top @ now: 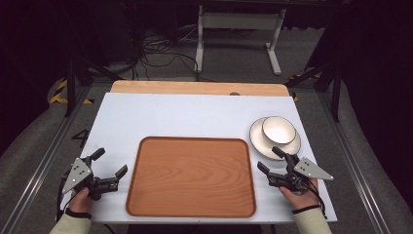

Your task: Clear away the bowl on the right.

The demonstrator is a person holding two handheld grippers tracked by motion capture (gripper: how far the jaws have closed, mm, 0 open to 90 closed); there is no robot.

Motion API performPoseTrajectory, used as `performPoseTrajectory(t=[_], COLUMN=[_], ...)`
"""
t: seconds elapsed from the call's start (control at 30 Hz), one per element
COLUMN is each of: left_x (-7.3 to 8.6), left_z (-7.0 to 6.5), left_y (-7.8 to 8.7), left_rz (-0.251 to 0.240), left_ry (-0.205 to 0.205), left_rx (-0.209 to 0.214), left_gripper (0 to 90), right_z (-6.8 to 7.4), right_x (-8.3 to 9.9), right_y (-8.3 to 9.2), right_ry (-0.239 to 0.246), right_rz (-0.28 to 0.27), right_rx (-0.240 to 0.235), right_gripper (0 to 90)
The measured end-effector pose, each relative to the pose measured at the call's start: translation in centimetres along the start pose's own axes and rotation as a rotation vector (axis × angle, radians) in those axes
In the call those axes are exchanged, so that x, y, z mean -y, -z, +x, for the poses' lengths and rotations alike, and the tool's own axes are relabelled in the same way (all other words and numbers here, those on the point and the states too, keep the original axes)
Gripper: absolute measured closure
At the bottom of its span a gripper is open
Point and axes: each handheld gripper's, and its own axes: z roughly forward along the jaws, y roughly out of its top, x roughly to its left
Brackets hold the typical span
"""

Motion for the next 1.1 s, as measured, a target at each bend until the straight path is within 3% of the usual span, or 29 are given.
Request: performPoseTrajectory(t=[0.43,0.8,0.9,1.1], left_x=[0.0,0.0,0.0,0.0], left_z=[-0.1,-0.1,-0.1,-0.1], left_y=[0.0,0.0,0.0,-0.1], left_rz=[-0.002,-0.002,0.001,0.006], left_ry=[-0.007,-0.008,-0.008,-0.009], left_rx=[-0.003,-0.003,-0.003,-0.001], left_gripper=[0.3,0.3,0.3,0.3], right_z=[0.0,0.0,0.1,0.1], right_x=[0.0,-0.1,-0.4,-1.8], right_y=[0.0,-0.2,-0.6,-0.7], right_ry=[-0.001,0.003,0.006,0.001], right_rz=[0.006,0.025,0.052,0.032], right_rx=[-0.004,-0.013,0.007,0.008], right_gripper=[19.6,26.2,27.2,26.8])
